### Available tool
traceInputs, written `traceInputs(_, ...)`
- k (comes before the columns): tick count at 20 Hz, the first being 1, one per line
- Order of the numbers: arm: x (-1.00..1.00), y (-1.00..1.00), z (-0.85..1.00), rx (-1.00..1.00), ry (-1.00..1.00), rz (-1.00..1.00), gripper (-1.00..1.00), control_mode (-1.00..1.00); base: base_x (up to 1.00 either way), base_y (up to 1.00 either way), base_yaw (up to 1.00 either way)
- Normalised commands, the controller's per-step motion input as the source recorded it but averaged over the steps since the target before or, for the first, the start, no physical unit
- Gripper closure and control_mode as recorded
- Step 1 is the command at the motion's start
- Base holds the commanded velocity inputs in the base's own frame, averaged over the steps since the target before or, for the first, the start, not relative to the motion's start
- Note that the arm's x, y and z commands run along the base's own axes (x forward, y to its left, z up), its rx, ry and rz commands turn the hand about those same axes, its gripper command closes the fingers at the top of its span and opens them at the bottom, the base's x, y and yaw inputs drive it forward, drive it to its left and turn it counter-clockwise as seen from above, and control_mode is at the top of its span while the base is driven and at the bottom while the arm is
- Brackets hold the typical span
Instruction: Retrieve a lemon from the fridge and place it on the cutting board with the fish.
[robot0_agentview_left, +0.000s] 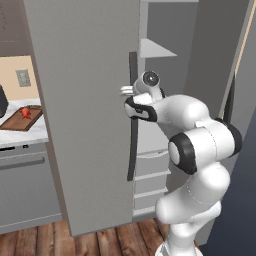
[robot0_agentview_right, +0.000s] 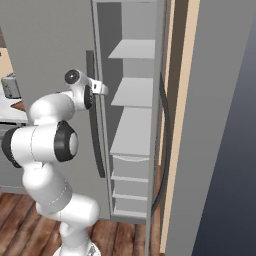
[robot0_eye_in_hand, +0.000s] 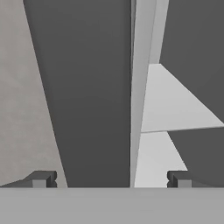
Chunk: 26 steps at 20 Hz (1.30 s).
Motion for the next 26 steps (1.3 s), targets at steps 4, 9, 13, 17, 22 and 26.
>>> traceInputs(4, 0.11, 0.00, -0.01, 0.00, -0.08, 0.00, -1.00, -1.00, 0.00, 0.00, 0.00)
traceInputs(9, 0.04, 0.00, -0.03, 0.00, -0.10, 0.00, -1.00, -1.00, 0.00, 0.00, 0.00)
traceInputs(13, 0.00, 0.00, 0.00, 0.00, 0.00, 0.00, -1.00, -1.00, 0.00, 0.00, 0.00)
traceInputs(17, 0.00, 0.00, 0.00, 0.00, 0.00, 0.00, -1.00, -1.00, 0.00, 0.00, 0.00)
traceInputs(22, 0.00, 0.00, 0.00, 0.00, 0.00, 0.00, 1.00, -1.00, 0.00, 0.00, 0.00)
traceInputs(26, 0.00, 0.00, 0.00, 0.00, 0.00, 0.00, 1.00, -1.00, 0.00, 0.00, 0.00)
